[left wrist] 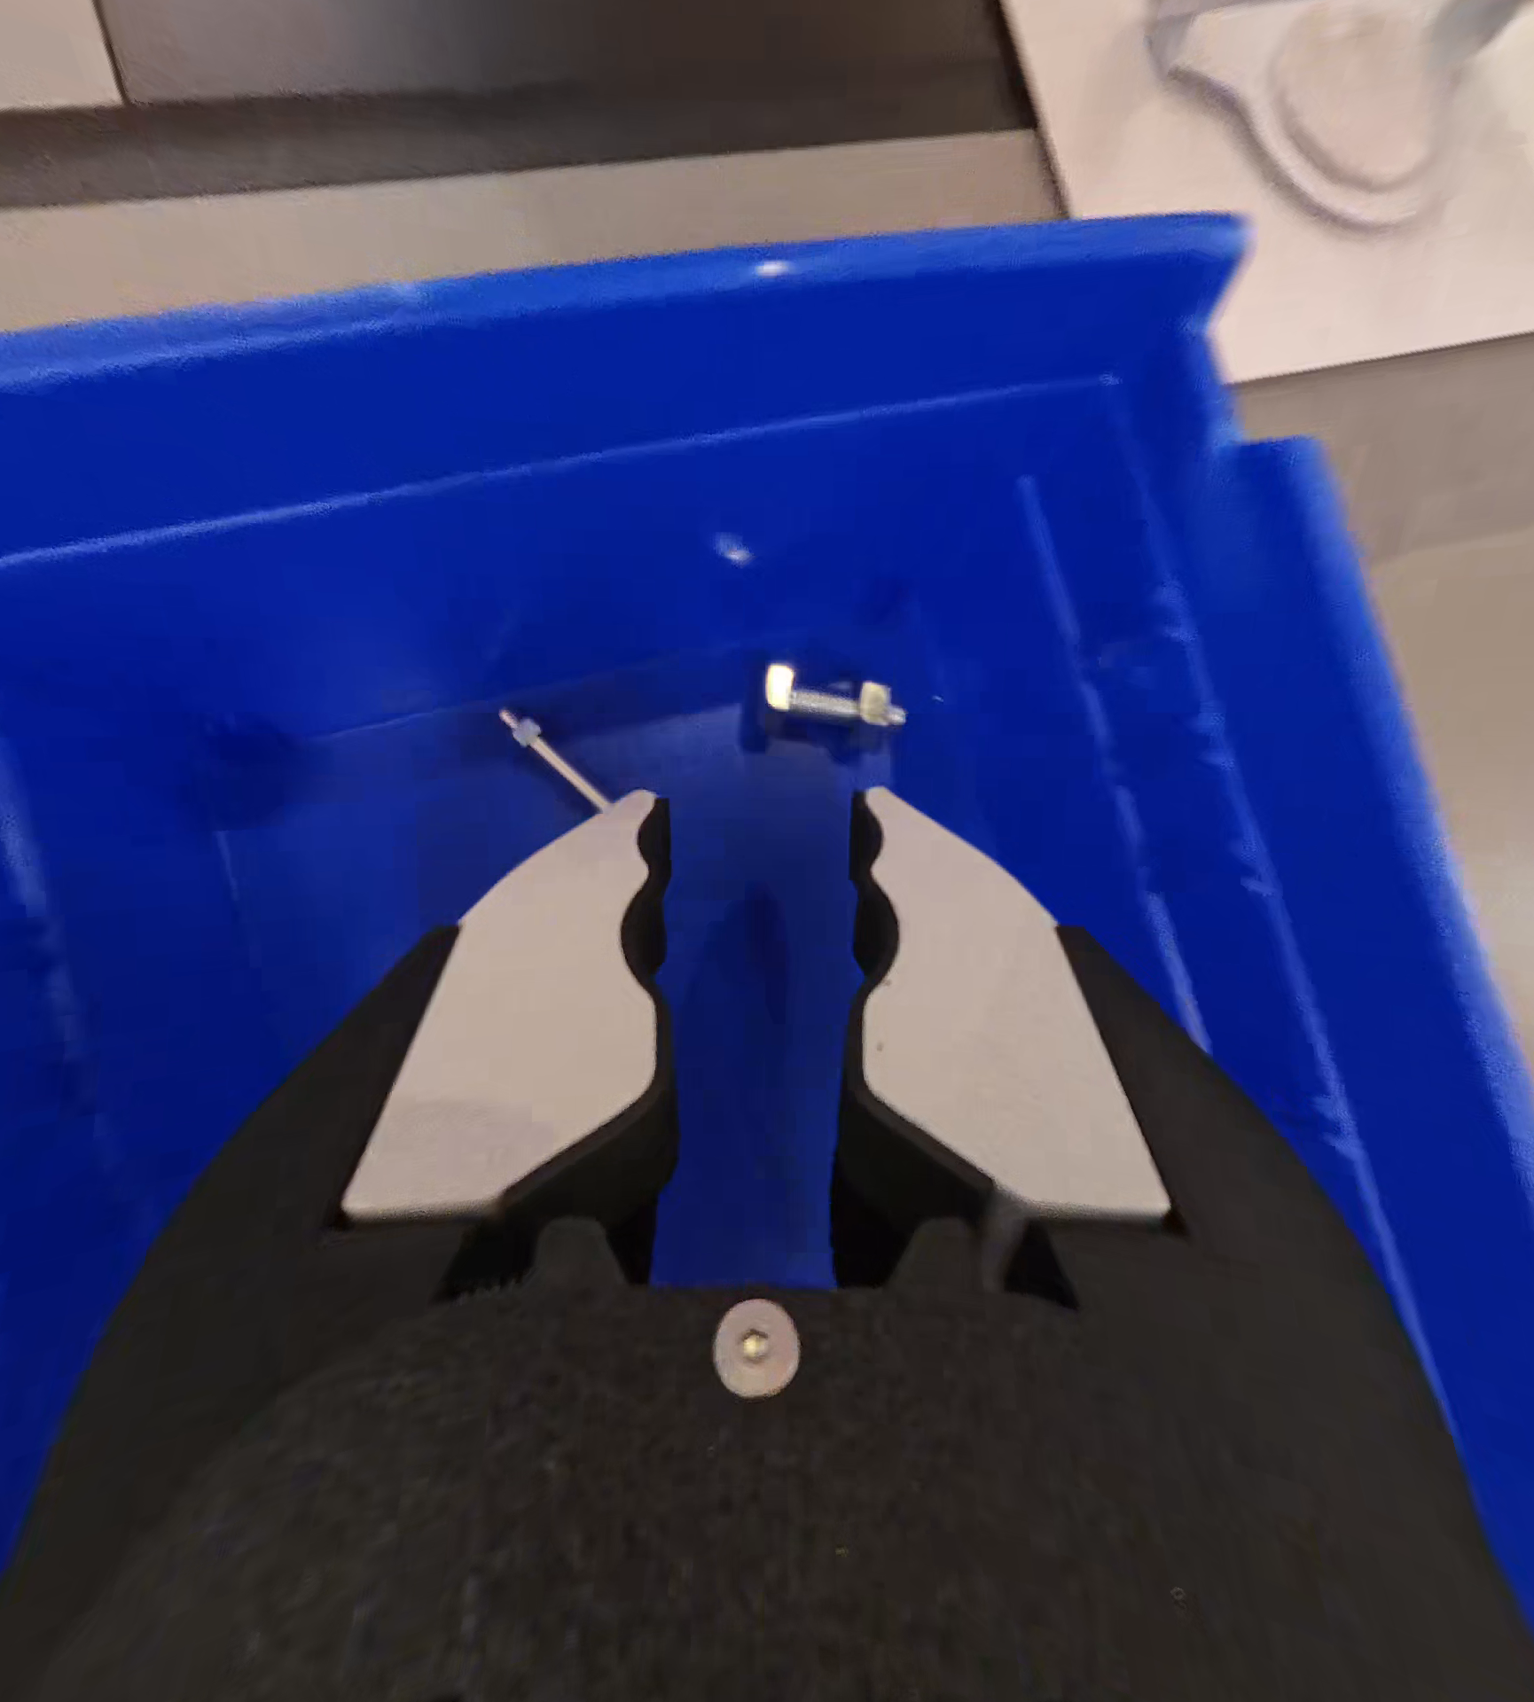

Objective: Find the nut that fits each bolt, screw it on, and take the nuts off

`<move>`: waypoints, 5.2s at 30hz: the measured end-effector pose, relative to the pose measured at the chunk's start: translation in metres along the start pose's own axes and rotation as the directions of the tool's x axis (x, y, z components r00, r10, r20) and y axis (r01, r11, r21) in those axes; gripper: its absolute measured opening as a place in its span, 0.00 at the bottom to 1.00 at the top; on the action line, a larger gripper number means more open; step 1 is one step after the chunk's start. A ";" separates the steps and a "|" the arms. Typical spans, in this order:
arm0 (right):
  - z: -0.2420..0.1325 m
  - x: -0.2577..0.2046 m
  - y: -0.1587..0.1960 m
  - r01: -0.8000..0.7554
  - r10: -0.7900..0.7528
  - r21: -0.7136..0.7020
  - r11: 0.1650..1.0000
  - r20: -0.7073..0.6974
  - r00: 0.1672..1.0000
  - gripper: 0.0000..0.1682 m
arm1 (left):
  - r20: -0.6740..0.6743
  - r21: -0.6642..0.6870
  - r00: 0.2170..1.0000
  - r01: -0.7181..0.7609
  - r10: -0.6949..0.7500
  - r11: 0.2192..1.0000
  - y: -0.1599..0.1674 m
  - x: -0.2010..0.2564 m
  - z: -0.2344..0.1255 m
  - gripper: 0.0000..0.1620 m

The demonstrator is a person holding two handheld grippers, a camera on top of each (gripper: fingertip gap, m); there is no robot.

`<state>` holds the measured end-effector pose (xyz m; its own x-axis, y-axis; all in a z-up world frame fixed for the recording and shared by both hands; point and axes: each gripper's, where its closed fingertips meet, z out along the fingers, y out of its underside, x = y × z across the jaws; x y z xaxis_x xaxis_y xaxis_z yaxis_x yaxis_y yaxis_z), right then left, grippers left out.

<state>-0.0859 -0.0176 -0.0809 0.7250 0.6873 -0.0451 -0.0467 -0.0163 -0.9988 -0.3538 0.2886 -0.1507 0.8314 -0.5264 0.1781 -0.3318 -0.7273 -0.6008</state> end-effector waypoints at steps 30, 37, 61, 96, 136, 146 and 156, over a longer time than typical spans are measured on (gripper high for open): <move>0.062 -0.051 -0.015 0.306 -0.321 -0.181 0.935 -0.059 0.945 0.21 | -0.247 0.430 0.959 -0.022 0.141 0.903 0.042 0.219 -0.141 0.04; 0.045 -0.041 0.016 0.198 -0.218 -0.130 0.971 -0.159 0.963 0.20 | -0.370 0.369 0.895 -0.104 0.249 0.923 0.077 0.309 -0.096 0.04; 0.030 -0.047 0.004 -0.259 0.269 -0.076 0.963 0.177 0.947 0.10 | -0.716 0.408 0.557 -0.156 0.421 0.900 0.109 0.353 -0.101 0.27; 0.008 -0.078 -0.044 -0.510 0.473 -0.098 0.854 0.553 0.686 0.24 | -0.820 0.457 0.287 -0.192 0.495 0.869 0.146 0.360 -0.111 0.11; 0.021 -0.081 -0.023 -0.370 0.391 -0.138 0.919 0.447 0.804 0.24 | -0.840 0.447 0.275 -0.139 0.468 0.884 0.141 0.355 -0.112 0.11; 0.021 -0.076 -0.015 -0.399 0.433 -0.174 0.900 0.435 0.790 0.25 | -0.839 0.452 0.282 -0.114 0.465 0.885 0.137 0.352 -0.114 0.11; 0.024 -0.079 0.001 -0.408 0.481 -0.256 0.876 0.418 0.771 0.29 | -0.838 0.451 0.286 -0.117 0.465 0.885 0.137 0.352 -0.112 0.11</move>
<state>-0.1601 -0.0546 -0.0777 0.2489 0.8255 -0.5065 -0.1612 -0.4804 -0.8621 -0.1568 -0.0457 -0.0828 -0.2900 -0.8576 0.4248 -0.1901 -0.3834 -0.9038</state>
